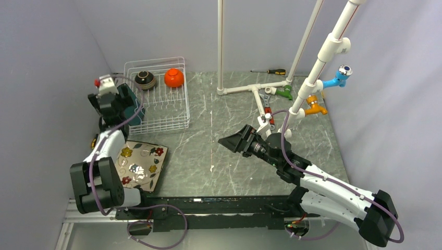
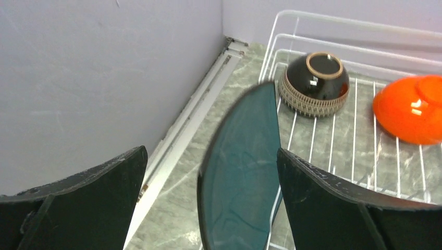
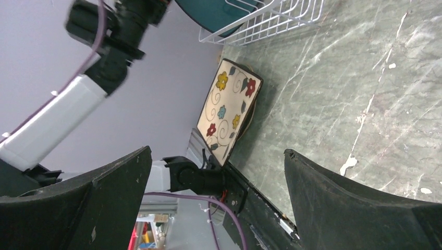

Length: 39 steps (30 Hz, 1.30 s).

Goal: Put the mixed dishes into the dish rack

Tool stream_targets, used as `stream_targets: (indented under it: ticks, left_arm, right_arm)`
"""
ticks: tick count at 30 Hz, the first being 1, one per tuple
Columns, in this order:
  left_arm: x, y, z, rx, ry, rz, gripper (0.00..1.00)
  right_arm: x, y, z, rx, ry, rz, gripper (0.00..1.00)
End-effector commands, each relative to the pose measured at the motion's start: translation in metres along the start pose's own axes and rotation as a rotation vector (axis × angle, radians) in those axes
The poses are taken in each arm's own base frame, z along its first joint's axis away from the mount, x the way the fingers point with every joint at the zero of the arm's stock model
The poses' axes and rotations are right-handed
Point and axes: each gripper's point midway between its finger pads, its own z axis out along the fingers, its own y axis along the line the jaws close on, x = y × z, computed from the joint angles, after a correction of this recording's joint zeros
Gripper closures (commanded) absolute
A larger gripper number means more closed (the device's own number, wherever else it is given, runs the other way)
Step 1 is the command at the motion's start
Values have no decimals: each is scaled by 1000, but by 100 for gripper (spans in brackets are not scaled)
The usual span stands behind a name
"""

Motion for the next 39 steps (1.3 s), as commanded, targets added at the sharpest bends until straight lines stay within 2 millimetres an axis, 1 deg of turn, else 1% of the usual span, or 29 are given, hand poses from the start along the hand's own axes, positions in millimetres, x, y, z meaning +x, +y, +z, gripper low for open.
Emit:
stream_targets:
  ticks: [1, 4, 6, 7, 10, 11, 13, 15, 16, 18, 20, 23, 25, 26, 27, 30, 36, 39]
  left_arm:
    - [-50, 20, -5, -78, 123, 35, 1]
    - [-56, 28, 0, -66, 231, 9, 1]
    - [-55, 26, 13, -18, 292, -32, 1]
    - [-51, 28, 17, -17, 345, -50, 1]
    - [-35, 14, 38, 91, 492, -68, 2]
    - [-29, 9, 44, 122, 533, -57, 5]
    - [-19, 9, 55, 137, 583, -29, 10]
    - [-13, 10, 62, 145, 590, 5, 11]
    - [-7, 10, 65, 169, 599, 53, 12]
    - [0, 10, 67, 199, 621, 105, 16]
    - [9, 11, 65, 213, 638, 130, 17]
    - [24, 9, 64, 224, 673, 128, 28]
    - [28, 5, 62, 245, 693, 111, 29]
    - [30, 4, 61, 245, 700, 100, 28]
    - [29, 3, 60, 242, 698, 89, 26]
    - [15, -1, 57, 238, 660, 42, 21]
    - [-40, -6, 52, 223, 541, -48, 18]
    - [-61, -12, 48, 253, 493, -72, 8]
  right_arm:
    - [-8, 12, -4, -37, -23, -28, 2]
    - [-8, 16, -5, -43, -13, -59, 2]
    - [-9, 21, -5, -56, -2, -87, 1]
    - [-7, 22, -4, -61, 10, -103, 1]
    - [-4, 25, -4, -74, 41, -155, 1]
    - [-3, 25, -5, -77, 51, -170, 1]
    - [0, 26, -7, -91, 70, -194, 1]
    - [1, 27, -10, -105, 77, -213, 0]
    - [1, 26, -12, -113, 80, -221, 0]
    - [0, 26, -16, -125, 74, -237, 0]
    - [-2, 23, -20, -120, 70, -251, 0]
    - [-7, 20, -26, -113, 58, -272, 0]
    - [-10, 19, -29, -109, 49, -282, 0]
    - [-12, 18, -30, -106, 46, -283, 0]
    - [-12, 17, -31, -105, 45, -284, 0]
    - [-12, 16, -33, -109, 50, -281, 0]
    - [-9, 13, -33, -113, 64, -271, 0]
    - [-10, 13, -34, -117, 59, -267, 0]
